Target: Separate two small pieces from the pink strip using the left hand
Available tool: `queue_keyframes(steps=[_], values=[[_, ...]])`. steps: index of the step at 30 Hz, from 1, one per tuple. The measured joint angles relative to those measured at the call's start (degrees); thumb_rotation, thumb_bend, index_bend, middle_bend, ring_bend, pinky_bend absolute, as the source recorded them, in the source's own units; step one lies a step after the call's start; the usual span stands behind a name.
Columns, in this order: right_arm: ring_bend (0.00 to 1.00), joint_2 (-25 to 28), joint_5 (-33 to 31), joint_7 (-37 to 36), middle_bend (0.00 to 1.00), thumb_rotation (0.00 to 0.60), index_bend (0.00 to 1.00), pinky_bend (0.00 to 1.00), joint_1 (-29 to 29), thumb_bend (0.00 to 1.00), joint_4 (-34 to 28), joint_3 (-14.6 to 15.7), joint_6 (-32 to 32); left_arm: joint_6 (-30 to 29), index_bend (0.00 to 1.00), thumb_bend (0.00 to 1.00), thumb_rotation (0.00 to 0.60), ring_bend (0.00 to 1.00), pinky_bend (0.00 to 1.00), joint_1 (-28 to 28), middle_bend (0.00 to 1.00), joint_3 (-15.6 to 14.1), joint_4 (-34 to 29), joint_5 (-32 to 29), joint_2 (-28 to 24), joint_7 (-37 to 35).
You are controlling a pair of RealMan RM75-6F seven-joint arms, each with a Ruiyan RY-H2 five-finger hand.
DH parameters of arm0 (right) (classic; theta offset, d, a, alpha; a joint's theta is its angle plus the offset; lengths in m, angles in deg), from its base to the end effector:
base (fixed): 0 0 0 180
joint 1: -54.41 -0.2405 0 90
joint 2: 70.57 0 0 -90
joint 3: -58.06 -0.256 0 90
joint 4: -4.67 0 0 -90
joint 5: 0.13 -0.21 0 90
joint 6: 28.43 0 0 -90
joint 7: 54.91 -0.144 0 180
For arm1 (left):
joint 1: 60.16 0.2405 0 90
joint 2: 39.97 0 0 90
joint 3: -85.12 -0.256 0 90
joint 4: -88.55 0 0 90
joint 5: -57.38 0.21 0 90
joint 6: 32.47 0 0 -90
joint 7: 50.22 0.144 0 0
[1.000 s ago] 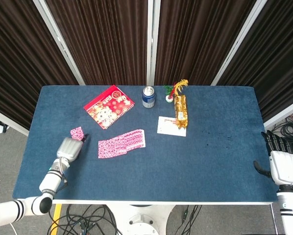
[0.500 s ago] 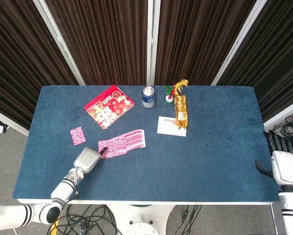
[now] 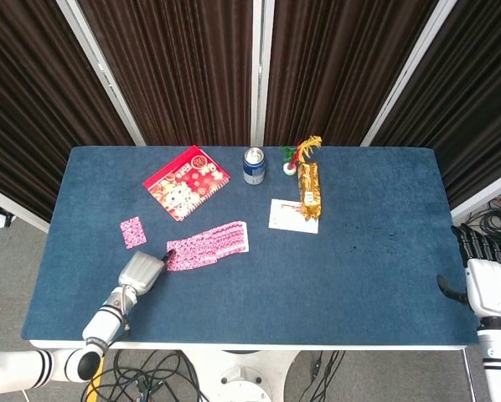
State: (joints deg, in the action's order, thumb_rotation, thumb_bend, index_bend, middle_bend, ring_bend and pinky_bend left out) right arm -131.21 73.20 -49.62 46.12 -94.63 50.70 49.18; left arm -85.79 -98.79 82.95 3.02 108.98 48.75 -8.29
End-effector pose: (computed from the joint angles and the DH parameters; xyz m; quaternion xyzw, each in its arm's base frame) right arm -0.3069 -0.2114 0.1704 0.5601 -0.4312 0.3516 0.6139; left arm -0.2293 0.2850 -0.0443 -0.8185 -0.3375 -0.1479 0.4407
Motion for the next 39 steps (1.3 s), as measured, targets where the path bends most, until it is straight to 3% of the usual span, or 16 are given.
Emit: queue_keyframes(steps=[12, 29, 39], values=[[0.00, -0.2, 0.1, 0.4, 0.00, 0.600, 0.00, 0.00, -0.3, 0.21, -0.2, 0.0, -0.3, -1.1, 0.06, 0.67, 0.600, 0.89, 0.81, 1.0, 0.87, -1.4, -2.1, 0.2, -1.8, -0.8], [0.00, -0.8, 0.6, 1.9, 0.00, 0.600, 0.00, 0.00, -0.9, 0.21, -0.3, 0.6, -1.1, -5.6, 0.07, 0.67, 0.600, 0.89, 0.81, 6.8, 0.87, -6.2, -9.0, 0.5, -8.1, -3.1], [0.00, -0.8, 0.6, 2.1, 0.00, 0.600, 0.00, 0.00, -0.9, 0.21, -0.5, 0.4, -0.7, -9.3, 0.07, 0.67, 0.600, 0.89, 0.81, 8.4, 0.87, -6.2, -13.5, 3.0, -11.4, -3.2]])
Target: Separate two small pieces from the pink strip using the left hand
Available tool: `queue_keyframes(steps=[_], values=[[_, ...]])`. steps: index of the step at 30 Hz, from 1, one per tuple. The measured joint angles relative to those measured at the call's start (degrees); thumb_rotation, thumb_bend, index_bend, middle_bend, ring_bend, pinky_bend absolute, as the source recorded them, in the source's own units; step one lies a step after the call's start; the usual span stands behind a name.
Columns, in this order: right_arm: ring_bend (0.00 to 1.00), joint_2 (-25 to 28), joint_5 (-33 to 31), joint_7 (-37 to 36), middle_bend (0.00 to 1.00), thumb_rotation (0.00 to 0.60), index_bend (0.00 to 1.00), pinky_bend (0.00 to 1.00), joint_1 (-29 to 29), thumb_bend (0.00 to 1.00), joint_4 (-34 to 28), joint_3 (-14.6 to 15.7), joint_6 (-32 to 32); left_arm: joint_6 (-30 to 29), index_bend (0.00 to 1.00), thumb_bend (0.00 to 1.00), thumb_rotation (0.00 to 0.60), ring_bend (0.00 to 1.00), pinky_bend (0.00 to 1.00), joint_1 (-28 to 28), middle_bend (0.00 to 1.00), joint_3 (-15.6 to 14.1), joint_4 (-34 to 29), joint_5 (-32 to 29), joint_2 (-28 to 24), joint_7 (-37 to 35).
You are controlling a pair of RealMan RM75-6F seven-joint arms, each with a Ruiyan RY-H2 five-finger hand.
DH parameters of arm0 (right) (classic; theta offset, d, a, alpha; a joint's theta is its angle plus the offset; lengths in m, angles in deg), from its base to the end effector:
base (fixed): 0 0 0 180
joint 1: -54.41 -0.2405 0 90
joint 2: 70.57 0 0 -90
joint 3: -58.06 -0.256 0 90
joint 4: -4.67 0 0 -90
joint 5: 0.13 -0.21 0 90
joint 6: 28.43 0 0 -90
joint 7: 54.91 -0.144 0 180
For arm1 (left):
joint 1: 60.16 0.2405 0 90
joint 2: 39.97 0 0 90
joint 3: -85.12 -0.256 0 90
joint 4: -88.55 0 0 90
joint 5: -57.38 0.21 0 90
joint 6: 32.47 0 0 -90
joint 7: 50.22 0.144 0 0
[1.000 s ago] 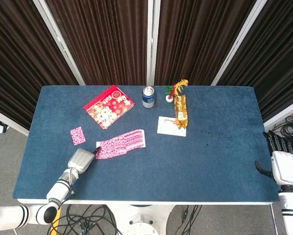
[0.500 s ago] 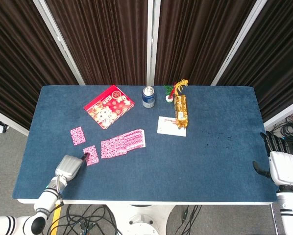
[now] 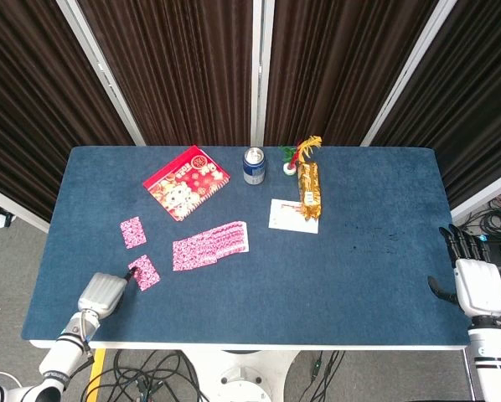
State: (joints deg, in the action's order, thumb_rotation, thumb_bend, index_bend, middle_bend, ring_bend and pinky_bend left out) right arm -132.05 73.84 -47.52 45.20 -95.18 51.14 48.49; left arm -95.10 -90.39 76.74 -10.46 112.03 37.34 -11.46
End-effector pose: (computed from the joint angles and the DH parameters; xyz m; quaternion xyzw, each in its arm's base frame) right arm -0.3003 -0.2142 0.1612 0.5762 -0.4262 0.3474 0.6046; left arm -0.2661 0.2265 0.0140 -0.7800 -0.3914 -0.1298 0.4707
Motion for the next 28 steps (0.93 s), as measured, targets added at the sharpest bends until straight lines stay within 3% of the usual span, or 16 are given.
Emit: queue_keyframes(steps=[6, 12, 14, 16, 17, 18, 19, 21, 22, 28], values=[[0.00, 0.3, 0.5, -0.3, 0.00, 0.600, 0.00, 0.00, 0.1, 0.21, -0.3, -0.3, 0.9, -1.9, 0.09, 0.66, 0.600, 0.88, 0.80, 0.4, 0.87, 1.7, -1.7, 2.0, -1.4, -1.6], [0.00, 0.5, 1.0, -1.1, 0.00, 0.600, 0.00, 0.00, 0.5, 0.21, 0.1, -0.5, 1.9, -12.5, 0.20, 0.61, 0.600, 0.83, 0.73, 2.9, 0.81, 5.8, 1.4, 11.2, -0.9, -9.7], [0.00, 0.6, 1.0, -1.3, 0.00, 0.600, 0.00, 0.00, 0.5, 0.21, 0.1, -0.5, 1.9, -18.0, 0.22, 0.56, 0.600, 0.75, 0.68, 4.2, 0.74, 7.7, 4.2, 14.6, -0.5, -12.8], [0.00, 0.5, 0.9, -1.5, 0.00, 0.600, 0.00, 0.00, 0.5, 0.21, 0.2, -0.6, 1.9, -22.7, 0.18, 0.46, 0.600, 0.48, 0.54, 5.9, 0.53, 10.0, 7.3, 17.1, -0.2, -15.8], [0.00, 0.5, 0.9, -1.6, 0.00, 0.600, 0.00, 0.00, 0.5, 0.21, 0.2, -0.6, 1.9, -24.1, 0.15, 0.37, 0.583, 0.28, 0.42, 6.7, 0.35, 10.9, 8.5, 17.9, -0.2, -16.8], [0.00, 0.5, 0.9, -1.6, 0.00, 0.600, 0.00, 0.00, 0.5, 0.21, 0.2, -0.6, 1.9, -25.0, 0.11, 0.26, 0.518, 0.08, 0.26, 7.4, 0.15, 11.6, 9.4, 18.2, -0.3, -17.5], [0.00, 0.5, 1.0, -1.7, 0.00, 0.600, 0.00, 0.00, 0.6, 0.21, 0.2, -0.6, 1.9, -25.3, 0.09, 0.19, 0.431, 0.01, 0.16, 8.0, 0.04, 12.1, 9.9, 18.1, -0.5, -17.9], [0.00, 0.5, 1.1, -1.8, 0.00, 0.600, 0.00, 0.00, 0.6, 0.21, 0.0, -0.7, 2.1, -24.8, 0.08, 0.11, 0.299, 0.00, 0.07, 8.6, 0.00, 12.1, 9.7, 17.0, -0.8, -17.9], [0.00, 0.6, 1.1, -1.9, 0.00, 0.600, 0.00, 0.00, 0.6, 0.21, -0.2, -0.7, 2.2, -24.3, 0.08, 0.08, 0.264, 0.00, 0.06, 9.1, 0.00, 12.1, 9.3, 16.2, -1.0, -18.2], [0.00, 0.6, 1.0, -1.6, 0.00, 0.600, 0.00, 0.00, 0.7, 0.21, -0.7, -0.6, 2.2, -21.7, 0.08, 0.03, 0.237, 0.00, 0.05, 11.5, 0.00, 11.1, 8.3, 17.2, -3.1, -22.8]])
